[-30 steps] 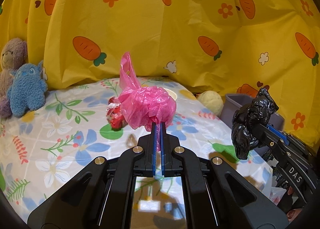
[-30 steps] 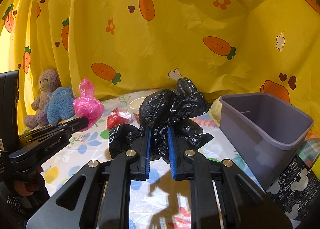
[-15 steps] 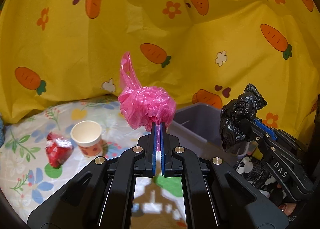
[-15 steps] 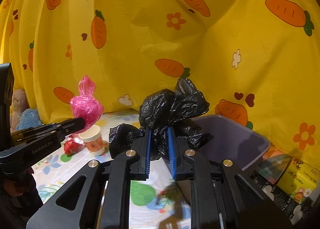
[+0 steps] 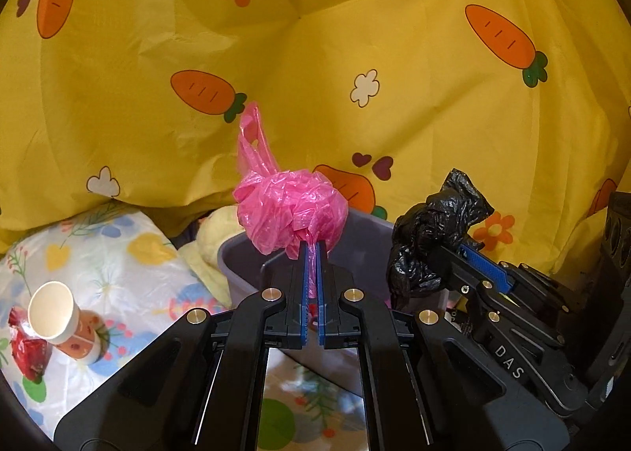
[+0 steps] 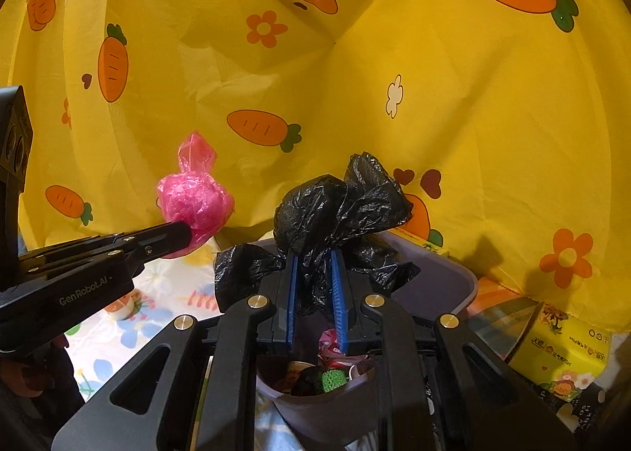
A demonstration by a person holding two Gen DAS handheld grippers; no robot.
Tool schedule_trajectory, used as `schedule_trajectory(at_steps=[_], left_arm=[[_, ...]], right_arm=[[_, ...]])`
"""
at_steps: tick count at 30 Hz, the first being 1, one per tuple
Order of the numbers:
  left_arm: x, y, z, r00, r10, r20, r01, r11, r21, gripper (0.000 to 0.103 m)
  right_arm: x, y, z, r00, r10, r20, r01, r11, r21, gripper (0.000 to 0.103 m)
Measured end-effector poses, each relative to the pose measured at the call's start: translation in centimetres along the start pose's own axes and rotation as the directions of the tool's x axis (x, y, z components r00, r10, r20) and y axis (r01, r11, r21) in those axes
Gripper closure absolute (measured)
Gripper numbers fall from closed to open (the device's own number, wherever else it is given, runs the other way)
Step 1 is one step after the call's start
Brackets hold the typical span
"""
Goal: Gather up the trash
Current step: 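Lower both bags into the grey bin and open both grippers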
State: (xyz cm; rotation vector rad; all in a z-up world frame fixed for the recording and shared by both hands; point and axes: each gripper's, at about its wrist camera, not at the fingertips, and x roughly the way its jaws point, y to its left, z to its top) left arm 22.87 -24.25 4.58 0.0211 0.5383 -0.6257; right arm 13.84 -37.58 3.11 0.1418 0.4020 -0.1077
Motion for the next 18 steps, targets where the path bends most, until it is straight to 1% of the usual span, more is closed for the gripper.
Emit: schedule_trajectory(at_steps=[4,8,18], left_arm=[[1.4,-0.5,-0.1,0.999,-0.025,-0.021,0.025,1.0,0.014,0.101],[2.4,-0.6,-0.2,0.998,-0.042,-0.038,0.042,0.999,0.006,0.101],[4.1,-0.8,-0.5,0.996,-0.054,-0.069,0.054,0.999,0.001,0.101]], right_arm=[[0.4,-0.7,-0.2,1.0,-0.011,-0.011,0.012,1.0,0.014,0.086],[1.0,-0.9,0.0,1.0,-0.018,-0.017,0.019,1.0,0.019,0.086],[1.6,-1.0,0.0,0.999,-0.022,-0.024,0.022,0.999,0.023,0.086]])
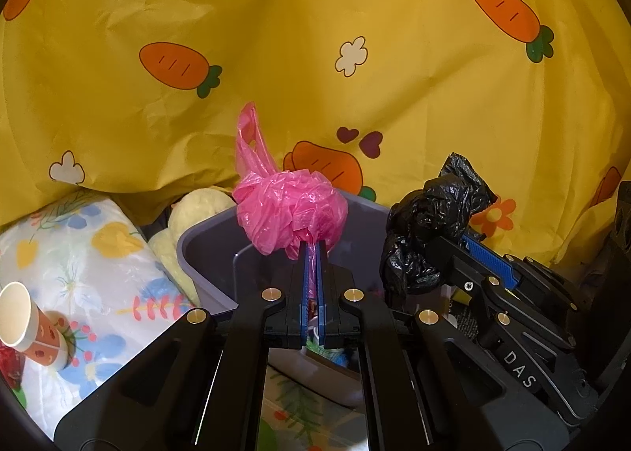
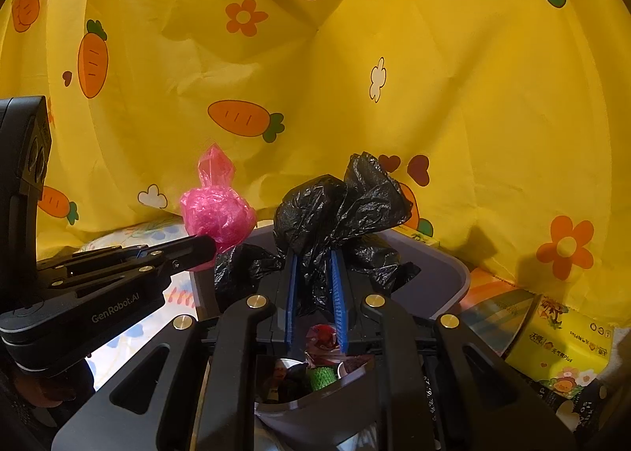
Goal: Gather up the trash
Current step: 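Lower both bags into the grey bin and open both grippers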
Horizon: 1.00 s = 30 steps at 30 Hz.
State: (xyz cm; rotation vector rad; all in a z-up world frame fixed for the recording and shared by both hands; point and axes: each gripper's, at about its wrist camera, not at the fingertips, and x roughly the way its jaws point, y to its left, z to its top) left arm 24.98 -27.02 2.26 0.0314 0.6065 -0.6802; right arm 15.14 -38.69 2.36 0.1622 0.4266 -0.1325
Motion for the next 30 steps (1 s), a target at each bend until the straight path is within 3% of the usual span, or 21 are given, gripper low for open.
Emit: schedule_trajectory(at_steps=[23,26,27,30], left_arm=[[2.2,0.3,-0.9,0.996,-0.069,-0.048,0.068,0.997,-0.032,0.098],[2.1,0.4,-1.0,0.997,-0.059,-0.044,0.058,0.998,-0.028,0.081],[1.9,0.5,-1.0,0.998,-0.049,-0.039,0.048,0.998,-0.028,0.065],[0.9,1.3,-1.3,1.0,-0.021,-0.007,0.021,0.998,-0.055,0.035]], right_arm=[[0.6,-0.6,-0.2,1.0,-0.008,-0.01,0.008,1.0,0.014,0.084],[0.7,-0.6,-0.2,1.0,-0.008,-0.015,0.009,1.0,0.018,0.083],[0.8,-0.7,-0.2,1.0,-0.01,-0.016,0.01,1.0,0.019,0.083],[0.9,-0.8,-0.3,1.0,-0.009,-0.021,0.01,1.0,0.021,0.08]])
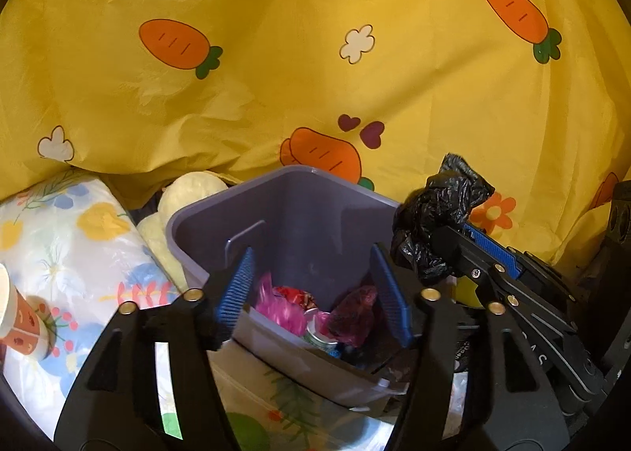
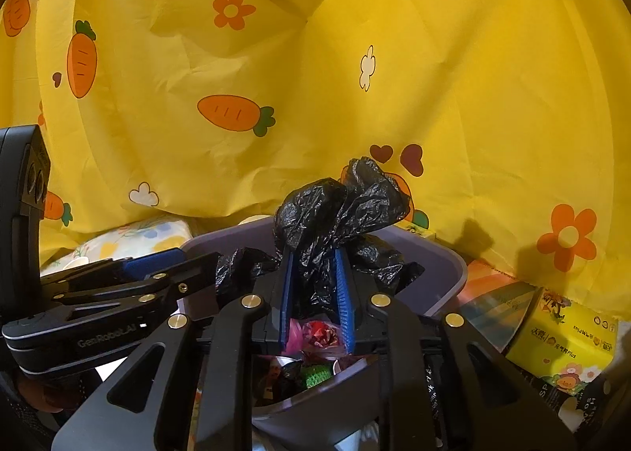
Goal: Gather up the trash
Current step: 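Lower both bags into the grey bin and open both grippers, then move both tools back toward the paper cup and red-white wrapper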
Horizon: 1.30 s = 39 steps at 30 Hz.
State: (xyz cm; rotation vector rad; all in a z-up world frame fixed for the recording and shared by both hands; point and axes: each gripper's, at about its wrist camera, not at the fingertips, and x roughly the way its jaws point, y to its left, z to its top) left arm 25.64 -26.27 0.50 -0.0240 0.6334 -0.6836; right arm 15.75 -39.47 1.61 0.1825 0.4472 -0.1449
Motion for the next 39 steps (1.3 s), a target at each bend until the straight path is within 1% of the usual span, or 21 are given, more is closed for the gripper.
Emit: schedule_trajectory(at_steps=[1,3,6,7,10,11,12,13,14,16,19,22,26,27,37,39], left_arm=[[-0.4,0.3,-0.1,1.0,0.018,0.01,-0.018,1.0,-0.01,0.027],[-1.2,0.9,-0.2,0.998,0.059,0.03,-0.058,0.998,-0.024,0.019],[-2.4,1.5,-0.5,0.992,0.111,0.053,-0.109,0.994,-0.032,0.012],[-2.8,1.6,-0.6,0.99,0.128,0.058,-0.126,0.992,-0.032,0.009],[-4.1,2.0,-0.9,0.982,0.176,0.073,-0.174,0.984,-0.03,0.006],[-4.5,2.2,-1.1,0.979,0.187,0.077,-0.185,0.982,-0.032,0.006],[-4.9,2.4,-1.3,0.977,0.199,0.078,-0.197,0.98,-0.034,0.006],[-5.3,2.6,-1.5,0.974,0.211,0.078,-0.209,0.977,-0.037,0.006],[-5.6,2.7,-1.7,0.971,0.224,0.081,-0.221,0.974,-0.04,0.006],[-6.5,3.2,-2.2,0.964,0.249,0.088,-0.246,0.968,-0.047,0.006],[-7.8,4.2,-3.2,0.951,0.296,0.089,-0.291,0.954,-0.066,0.006],[-9.1,5.5,-3.9,0.931,0.355,0.087,-0.348,0.933,-0.092,0.006],[-10.9,7.0,-4.7,0.901,0.426,0.078,-0.416,0.902,-0.117,0.006],[-11.4,7.3,-4.9,0.897,0.436,0.077,-0.425,0.897,-0.123,0.006],[-14.9,8.9,-6.3,0.878,0.471,0.087,-0.453,0.875,-0.169,0.006],[-15.4,9.3,-6.5,0.872,0.482,0.087,-0.463,0.869,-0.177,0.006]], right_arm=[[0.1,0.0,0.0,1.0,-0.001,-0.001,0.001,1.0,0.0,0.078],[0.1,0.0,0.0,1.0,0.0,-0.003,0.0,1.0,0.003,0.074],[0.0,0.0,-0.1,1.0,0.008,0.001,-0.008,1.0,0.018,0.064],[-0.1,0.0,-0.1,1.0,0.011,0.006,-0.011,1.0,0.023,0.057],[-0.6,0.3,-0.1,1.0,0.011,0.017,-0.012,1.0,0.028,0.047],[-0.8,0.4,-0.1,1.0,0.008,0.022,-0.009,1.0,0.029,0.04],[-1.0,0.5,-0.2,1.0,0.004,0.028,-0.005,1.0,0.03,0.036],[-1.3,0.7,-0.2,0.999,-0.002,0.037,0.0,0.999,0.032,0.028],[-1.6,0.8,-0.3,0.999,-0.01,0.046,0.009,0.999,0.033,0.023],[-2.1,1.1,-0.4,0.998,-0.029,0.062,0.027,0.999,0.034,0.016],[-2.5,1.4,-0.5,0.997,-0.037,0.062,0.035,0.999,0.033,0.015],[-3.0,2.1,-0.9,0.997,-0.035,0.062,0.033,0.999,0.024,0.013],[-3.6,3.2,-1.6,0.998,-0.025,0.066,0.024,1.0,0.015,0.009],[-3.7,3.5,-1.8,0.998,-0.022,0.063,0.021,1.0,0.009,0.009],[-4.4,7.0,-2.6,0.998,0.037,0.042,-0.036,0.999,-0.032,0.008],[-4.5,7.9,-2.6,0.998,0.049,0.04,-0.048,0.998,-0.042,0.008]])
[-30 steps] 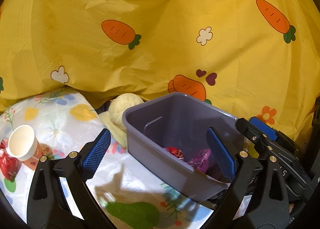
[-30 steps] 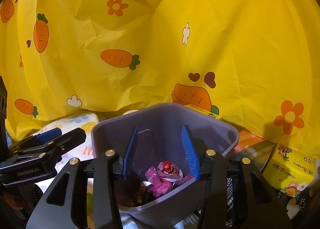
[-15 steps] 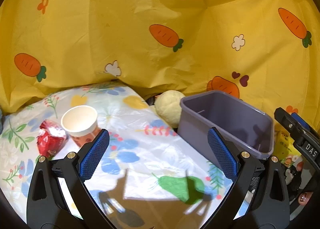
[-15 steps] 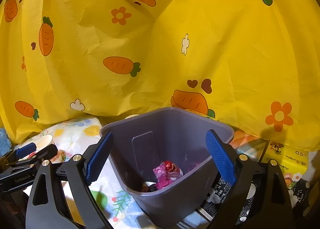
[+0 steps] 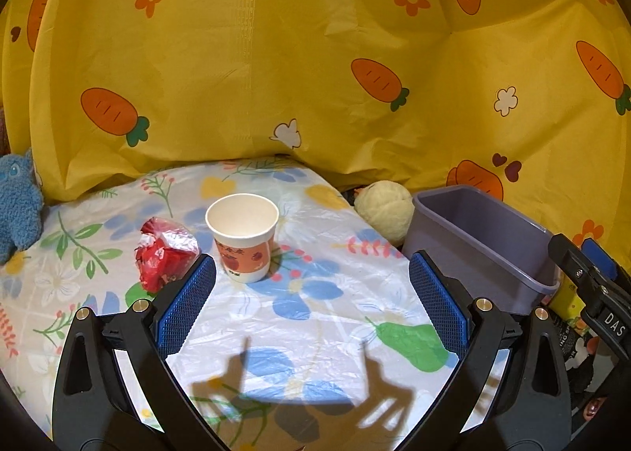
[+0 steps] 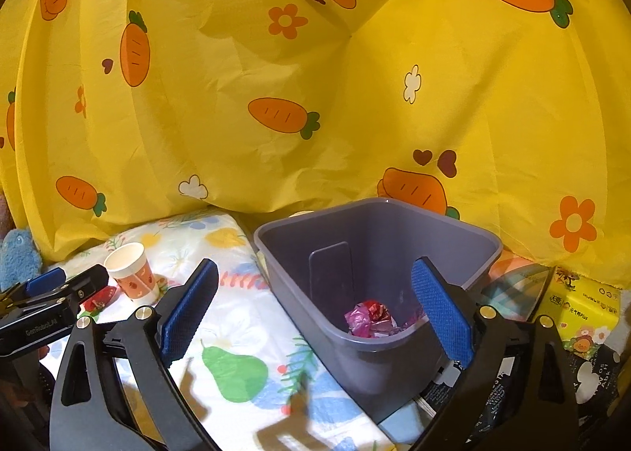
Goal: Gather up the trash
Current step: 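Move both tools back toward the paper cup and red-white wrapper, then grasp the paper cup with the right gripper while the left grasps the red-white wrapper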
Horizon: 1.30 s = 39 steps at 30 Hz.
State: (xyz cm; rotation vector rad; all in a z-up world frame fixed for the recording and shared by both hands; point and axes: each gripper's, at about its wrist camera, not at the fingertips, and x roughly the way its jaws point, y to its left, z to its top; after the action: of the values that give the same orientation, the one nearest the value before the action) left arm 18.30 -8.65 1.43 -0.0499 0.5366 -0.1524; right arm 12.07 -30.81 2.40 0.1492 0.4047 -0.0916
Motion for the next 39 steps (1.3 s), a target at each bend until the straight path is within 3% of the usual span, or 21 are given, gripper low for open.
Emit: schedule_trajectory(at_steps=[5,8,16,20,24,30,34,39], left_arm=[[-0.4,2.5,0.0,0.999,0.045,0.0,-0.045,0.998,-0.034,0.006],[-0.4,4.9,0.3,0.994,0.112,0.005,-0.111,0.992,-0.066,0.006],[-1.2,12.4,2.0,0.958,0.286,0.015,-0.281,0.949,-0.146,0.006],[-1.1,15.5,2.2,0.941,0.34,-0.001,-0.334,0.925,-0.184,0.006],[-0.3,17.4,1.9,0.936,0.352,-0.01,-0.347,0.918,-0.193,0.006],[1.6,18.4,1.2,0.946,0.324,-0.021,-0.323,0.93,-0.173,0.006],[2.7,18.8,0.8,0.952,0.303,-0.032,-0.304,0.937,-0.17,0.006],[4.0,18.0,0.3,0.965,0.258,-0.051,-0.262,0.959,-0.109,0.006]], right_arm=[[0.6,2.6,-0.1,0.998,0.048,-0.028,-0.049,0.998,-0.029,0.008],[1.4,4.6,-0.1,0.995,0.088,-0.051,-0.091,0.994,-0.054,0.008],[4.7,12.2,-0.1,0.965,0.214,-0.148,-0.235,0.962,-0.142,0.008],[7.4,16.1,-0.8,0.945,0.245,-0.219,-0.286,0.94,-0.184,0.008],[10.4,18.8,-1.5,0.928,0.245,-0.282,-0.303,0.935,-0.185,0.008],[13.8,20.4,-1.8,0.91,0.256,-0.325,-0.314,0.939,-0.139,0.011],[15.1,21.5,-2.2,0.91,0.245,-0.335,-0.312,0.936,-0.163,0.013],[16.4,22.0,-2.8,0.896,0.25,-0.366,-0.325,0.932,-0.16,0.031]])
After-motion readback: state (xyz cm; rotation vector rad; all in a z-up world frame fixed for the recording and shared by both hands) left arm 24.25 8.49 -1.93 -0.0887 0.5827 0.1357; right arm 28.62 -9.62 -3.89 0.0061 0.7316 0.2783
